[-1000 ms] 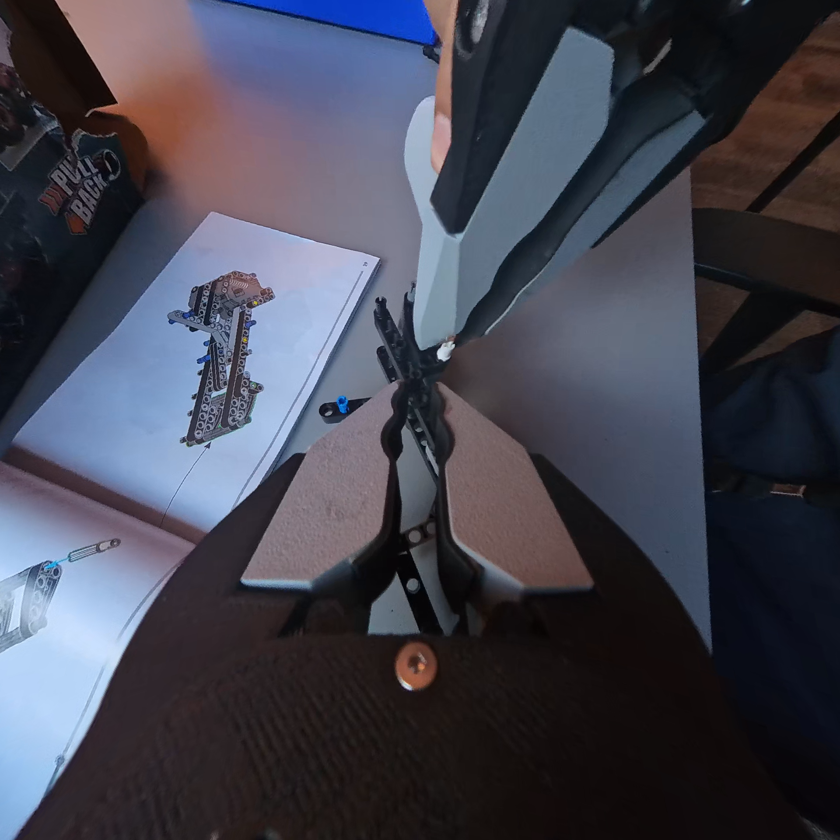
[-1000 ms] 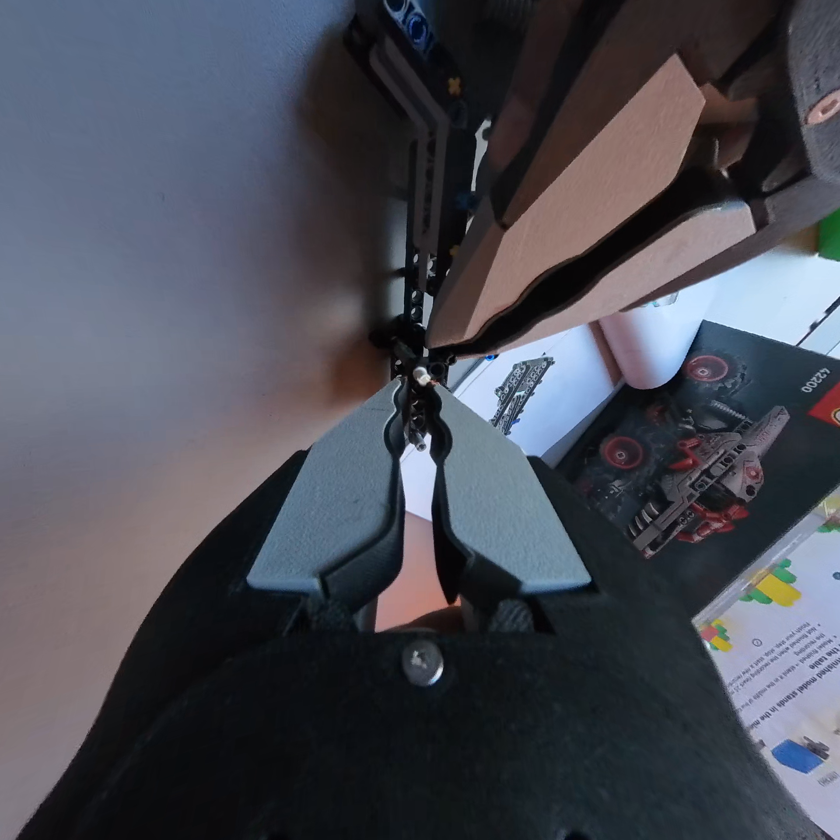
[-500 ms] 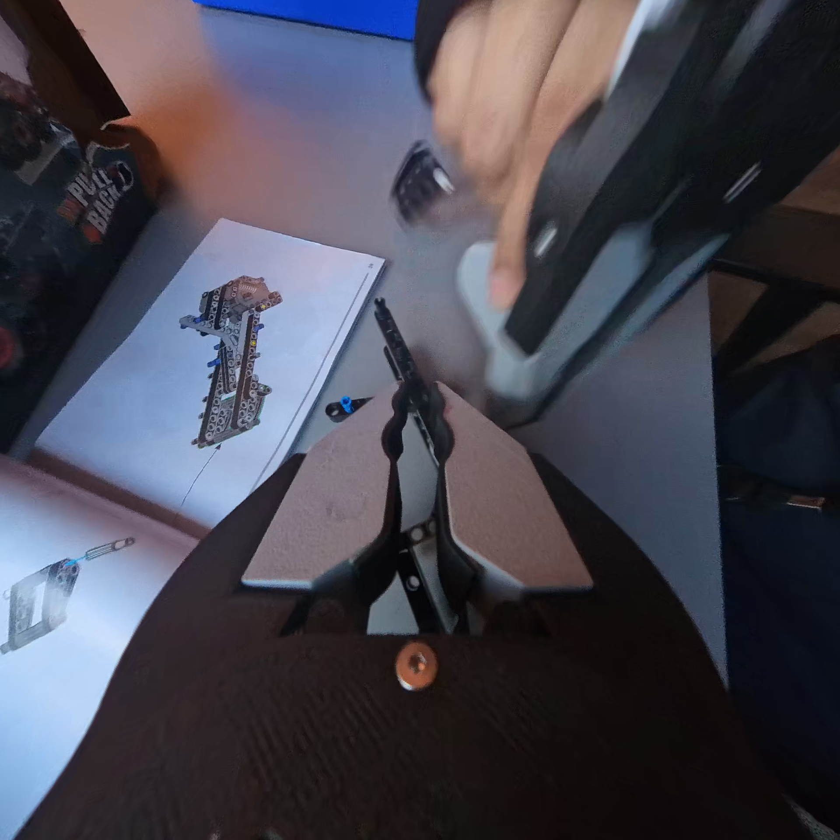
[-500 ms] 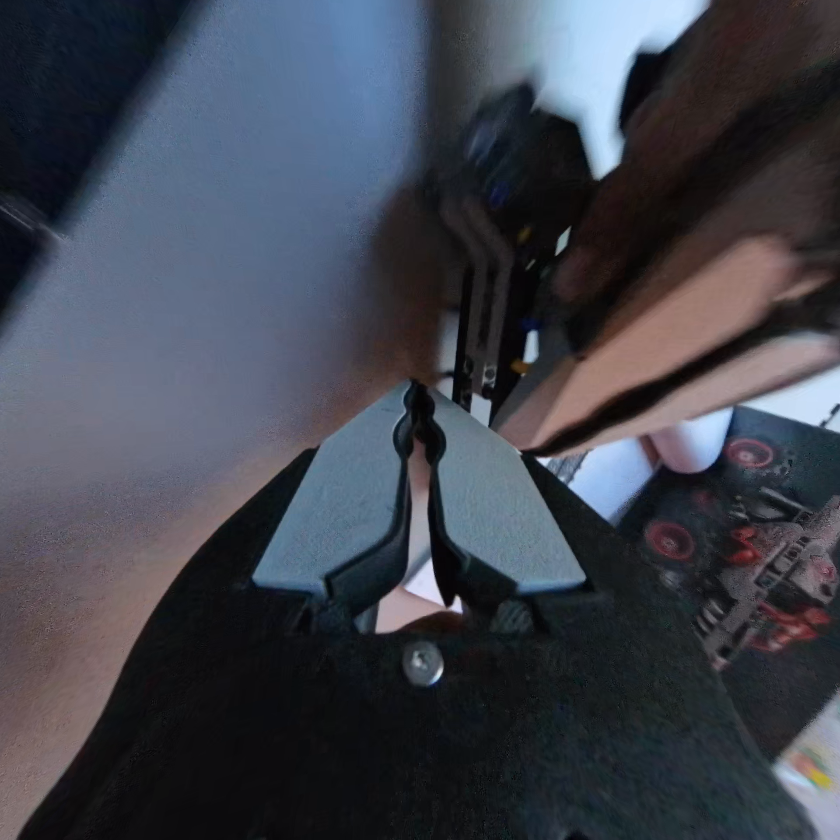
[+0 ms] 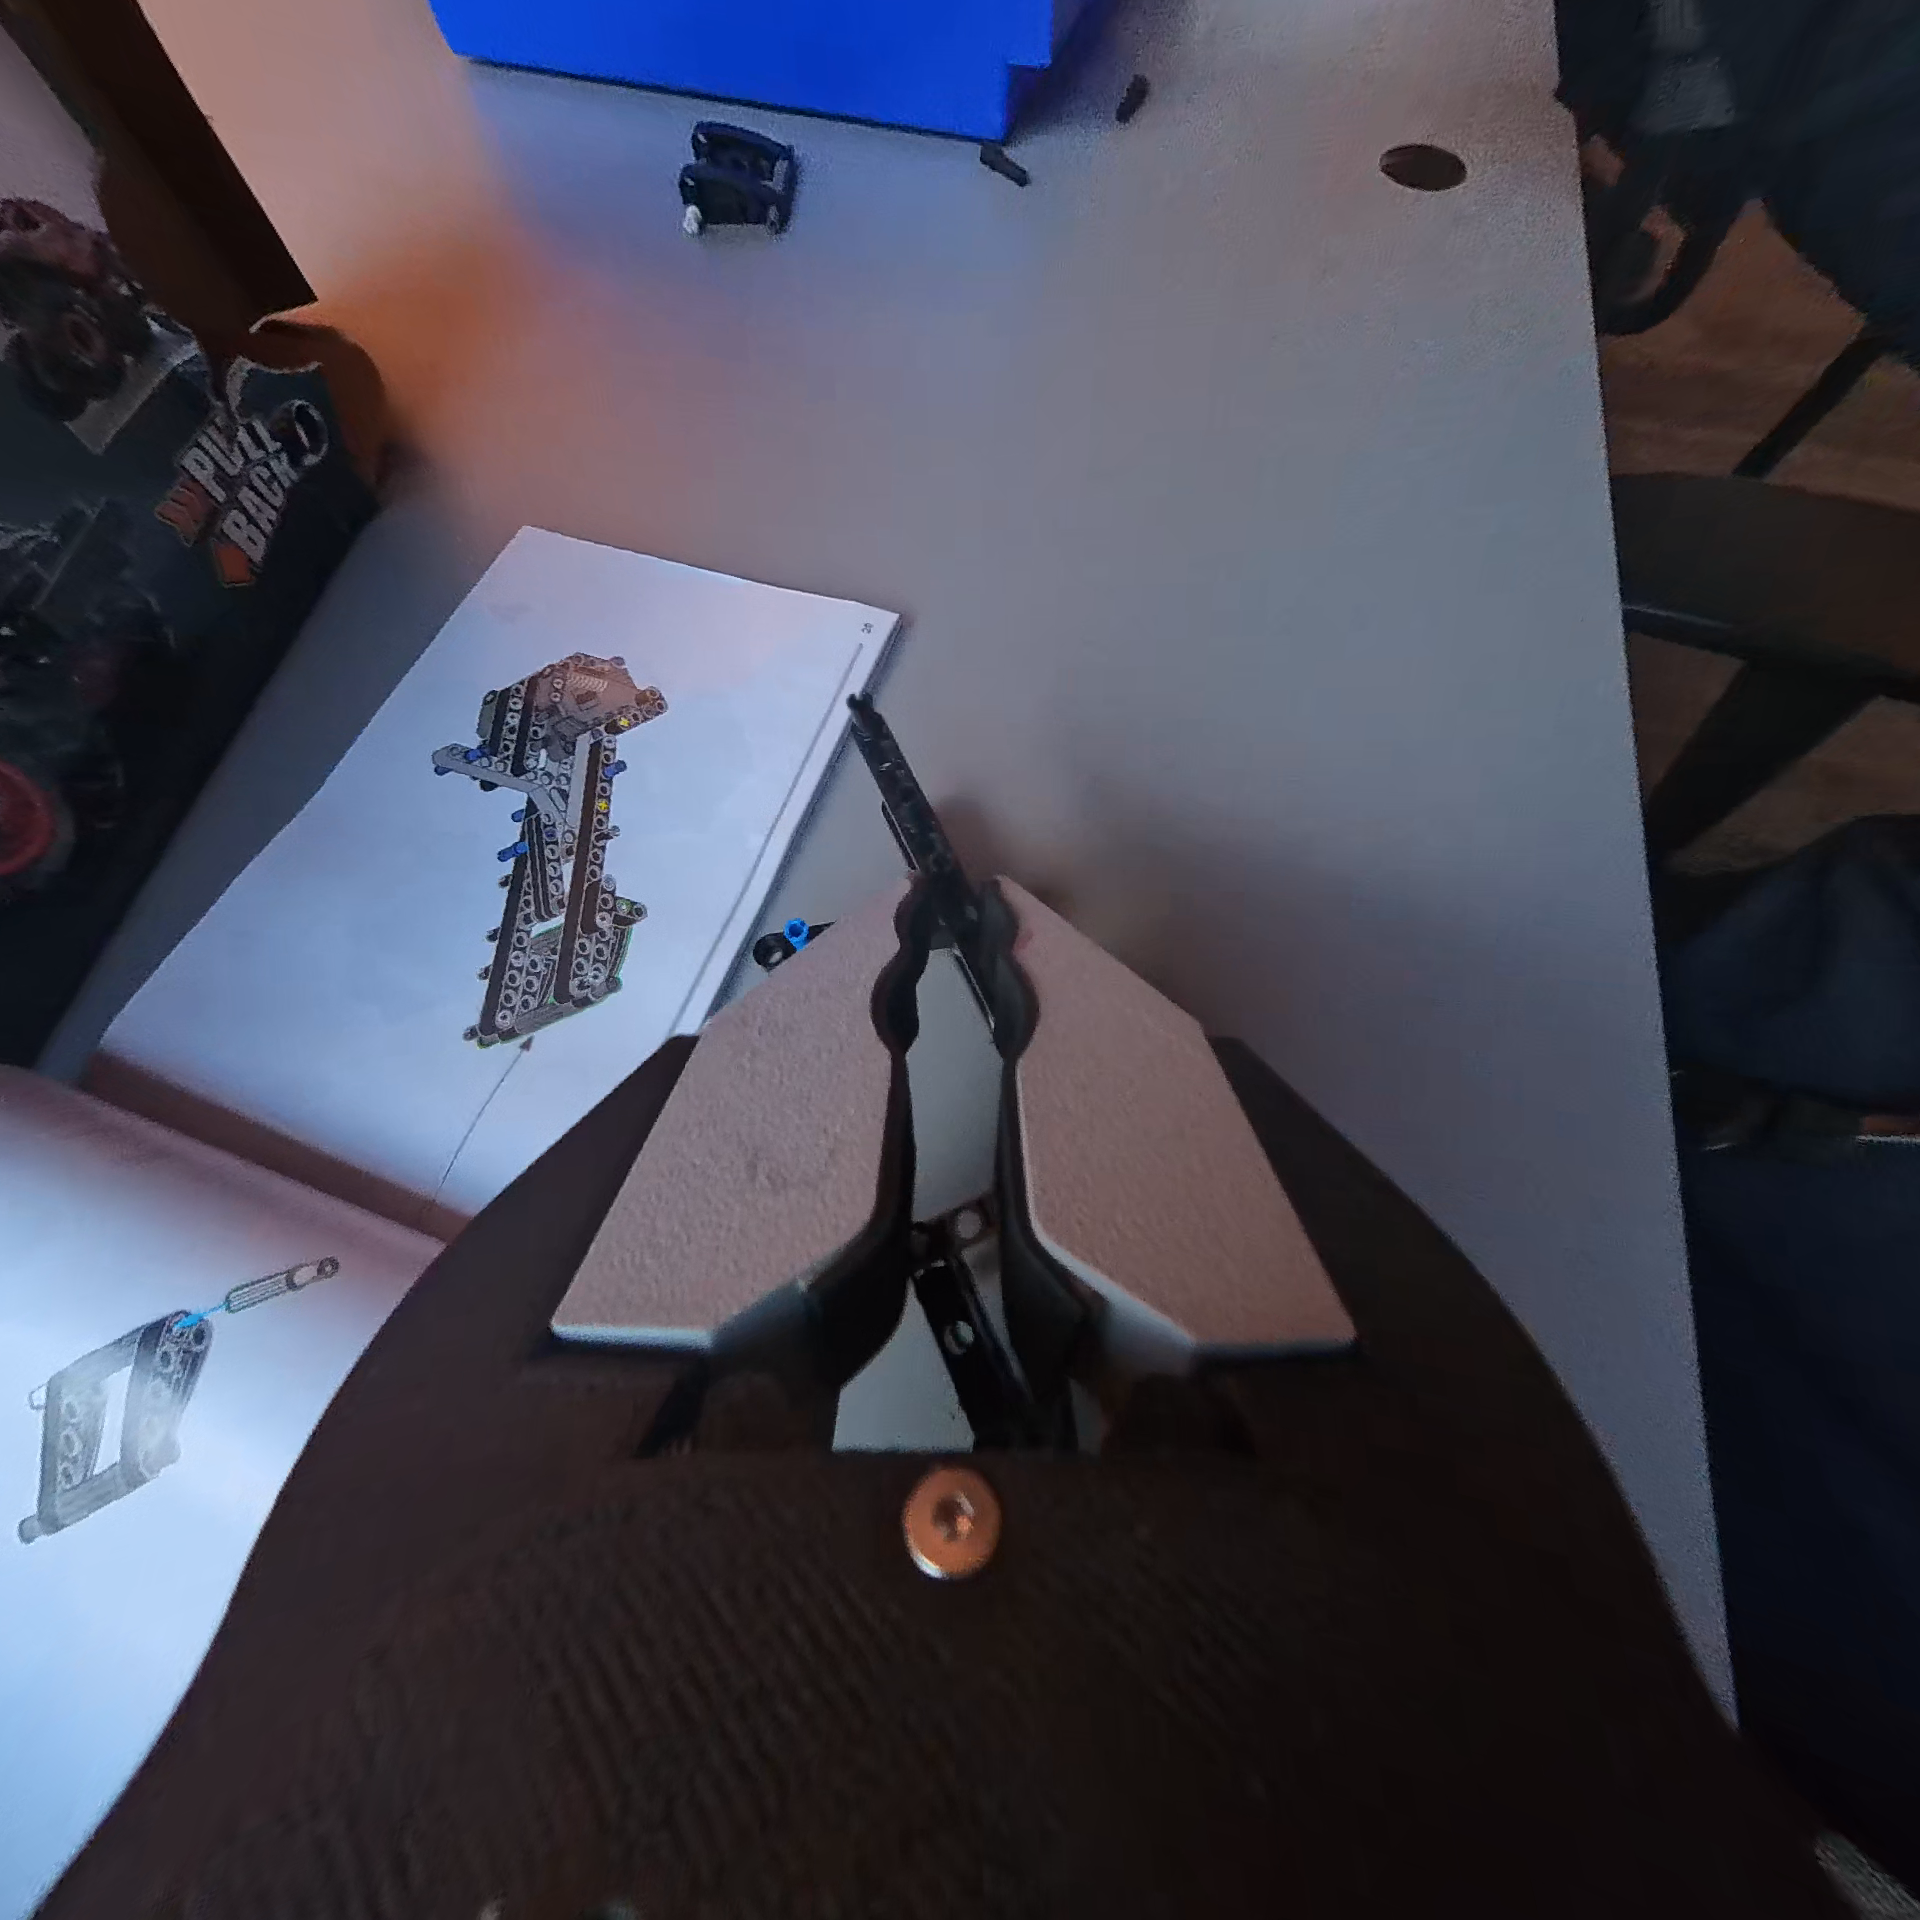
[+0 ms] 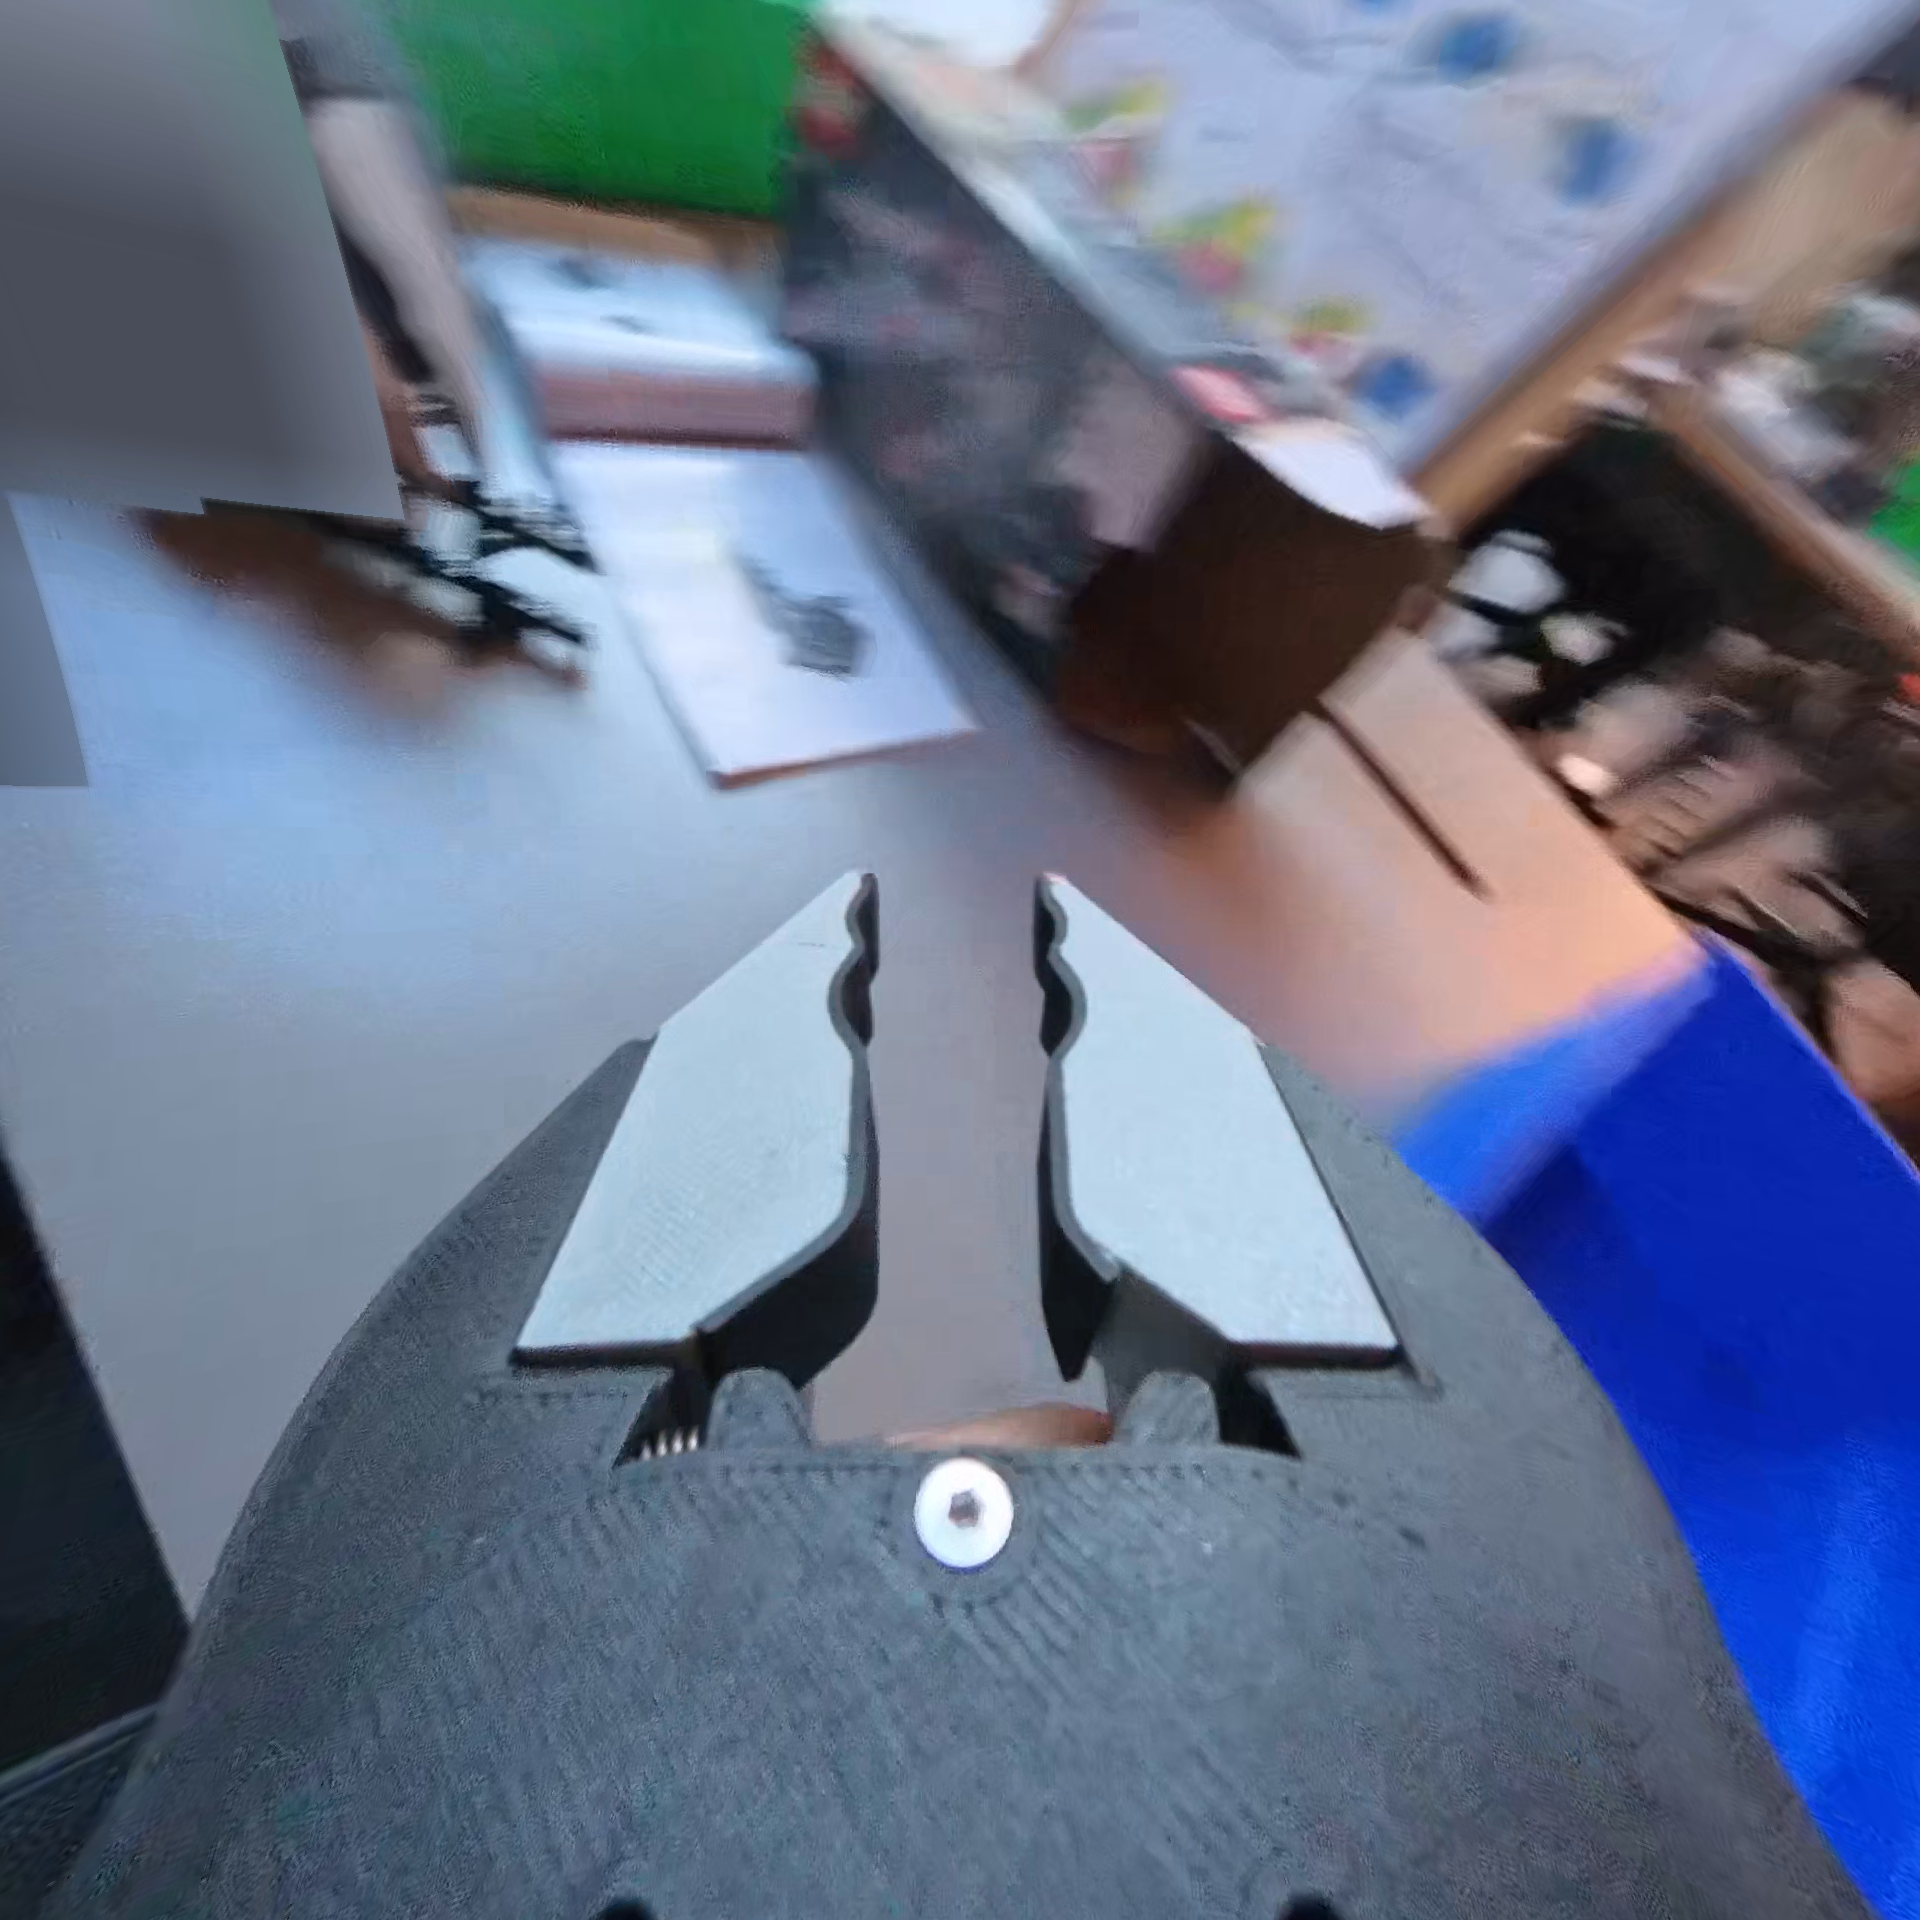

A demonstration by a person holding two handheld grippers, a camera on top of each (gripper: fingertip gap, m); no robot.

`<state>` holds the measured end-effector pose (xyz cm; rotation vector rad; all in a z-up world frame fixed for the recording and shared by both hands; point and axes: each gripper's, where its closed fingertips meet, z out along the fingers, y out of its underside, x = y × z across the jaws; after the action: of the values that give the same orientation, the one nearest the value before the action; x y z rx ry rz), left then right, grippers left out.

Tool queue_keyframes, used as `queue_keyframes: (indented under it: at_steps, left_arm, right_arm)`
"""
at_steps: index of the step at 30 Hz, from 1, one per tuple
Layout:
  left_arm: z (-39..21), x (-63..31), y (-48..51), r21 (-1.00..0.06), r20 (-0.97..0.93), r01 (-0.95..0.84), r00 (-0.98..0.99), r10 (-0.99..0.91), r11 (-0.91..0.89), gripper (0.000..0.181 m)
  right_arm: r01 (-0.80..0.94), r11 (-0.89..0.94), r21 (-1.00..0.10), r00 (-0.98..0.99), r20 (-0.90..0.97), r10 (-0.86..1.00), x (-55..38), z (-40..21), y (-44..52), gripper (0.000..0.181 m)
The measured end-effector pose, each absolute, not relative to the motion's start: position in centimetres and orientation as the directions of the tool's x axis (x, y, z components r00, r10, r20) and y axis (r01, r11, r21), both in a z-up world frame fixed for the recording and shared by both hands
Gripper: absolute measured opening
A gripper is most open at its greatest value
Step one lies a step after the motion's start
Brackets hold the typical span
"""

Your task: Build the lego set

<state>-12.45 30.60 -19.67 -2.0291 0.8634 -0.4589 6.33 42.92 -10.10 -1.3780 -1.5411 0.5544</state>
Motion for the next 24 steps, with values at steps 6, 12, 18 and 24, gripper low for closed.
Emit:
queue_keyframes:
  at_steps: [6,12,18,24]
  left_arm:
    - [-19.4,-12.5,30.8,-0.838,0.029,-0.376,0.693,-0.720,-0.395,0.006]
    - [-19.3,-12.5,31.0,-0.842,0.031,-0.366,0.701,-0.713,-0.396,0.010]
    - [-18.5,-12.3,30.9,-0.872,0.064,-0.310,0.696,-0.715,-0.380,0.014]
    - [-18.5,-13.0,30.4,-0.870,0.044,-0.323,0.701,-0.712,-0.372,0.017]
  right_arm:
    - [0.460,0.002,-0.888,0.454,0.237,0.859,18.2,-9.6,47.8,0.044]
    - [0.466,-0.102,-0.879,0.434,0.127,0.892,15.4,-14.2,47.3,0.044]
    - [0.505,-0.209,-0.837,0.491,0.080,0.867,6.9,-18.3,51.9,0.043]
    - [0.695,-0.339,-0.634,0.541,0.150,0.828,3.8,-23.3,58.0,0.020]
